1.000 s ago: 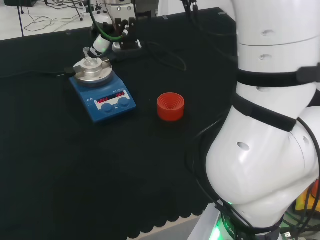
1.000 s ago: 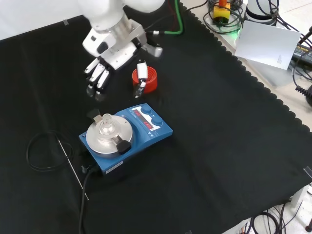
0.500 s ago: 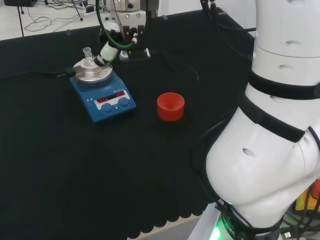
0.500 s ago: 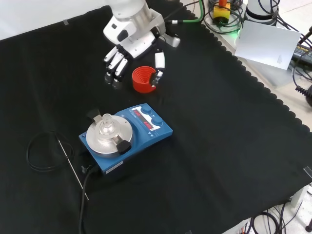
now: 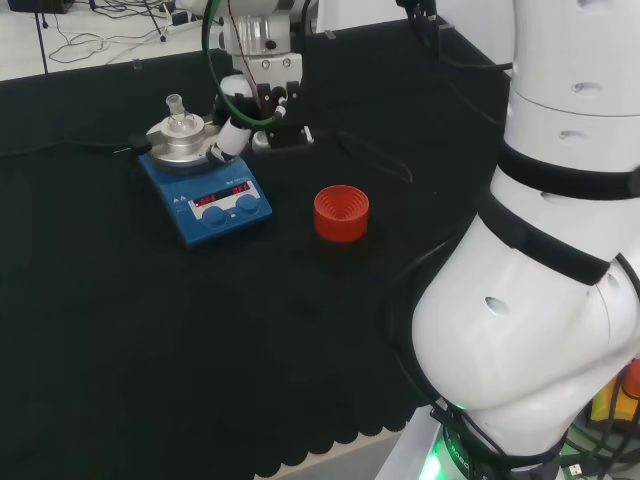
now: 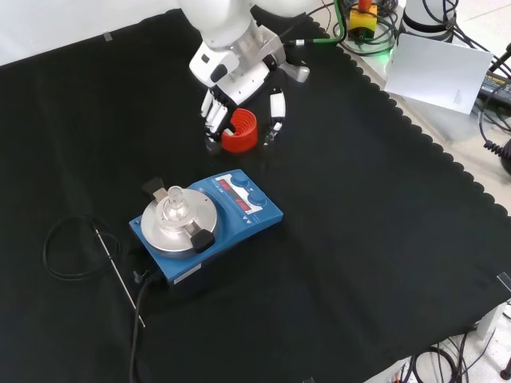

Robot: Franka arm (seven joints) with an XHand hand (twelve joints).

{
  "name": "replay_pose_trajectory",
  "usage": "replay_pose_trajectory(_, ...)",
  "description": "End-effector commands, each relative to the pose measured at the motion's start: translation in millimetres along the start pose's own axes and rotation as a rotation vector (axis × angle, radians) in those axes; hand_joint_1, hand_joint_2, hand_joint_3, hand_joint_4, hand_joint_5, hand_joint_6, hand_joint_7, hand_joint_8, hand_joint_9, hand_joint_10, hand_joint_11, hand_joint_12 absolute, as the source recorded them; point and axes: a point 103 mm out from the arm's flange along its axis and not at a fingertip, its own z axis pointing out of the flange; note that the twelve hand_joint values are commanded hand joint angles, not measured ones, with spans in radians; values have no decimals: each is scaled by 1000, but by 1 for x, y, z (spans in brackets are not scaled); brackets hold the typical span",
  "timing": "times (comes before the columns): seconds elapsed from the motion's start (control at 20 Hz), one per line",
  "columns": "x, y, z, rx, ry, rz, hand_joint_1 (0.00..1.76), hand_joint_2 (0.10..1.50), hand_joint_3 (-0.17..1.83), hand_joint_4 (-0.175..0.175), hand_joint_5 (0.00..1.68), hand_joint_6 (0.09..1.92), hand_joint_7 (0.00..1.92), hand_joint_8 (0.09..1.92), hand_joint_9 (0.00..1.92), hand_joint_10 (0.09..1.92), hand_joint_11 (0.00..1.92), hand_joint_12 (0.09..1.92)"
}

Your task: Turn on the heater.

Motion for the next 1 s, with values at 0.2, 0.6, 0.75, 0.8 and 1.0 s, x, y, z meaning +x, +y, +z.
replay_pose_trajectory(0.2, -6, 2, 19, 121, -7, 0, 951, 640, 660, -89, 403, 140, 1252, 1004, 1394, 854, 1035, 1061)
replay_pose_trajectory(0.6, -9, -7, 37, 204, -19, -48, 1018, 739, 635, -102, 407, 109, 1492, 1303, 1574, 1270, 1478, 962)
replay_pose_trajectory(0.75, -7, -9, 41, 245, -22, -93, 1159, 784, 669, -101, 464, 147, 1509, 1329, 1566, 1292, 1441, 963)
replay_pose_trajectory(0.8, -5, -9, 42, 259, -31, -101, 1218, 786, 699, -98, 465, 165, 1513, 1348, 1574, 1297, 1386, 983)
replay_pose_trajectory(1.0, 2, -12, 45, 305, -46, -134, 1353, 750, 845, -89, 398, 282, 1527, 1407, 1599, 1320, 1251, 1117)
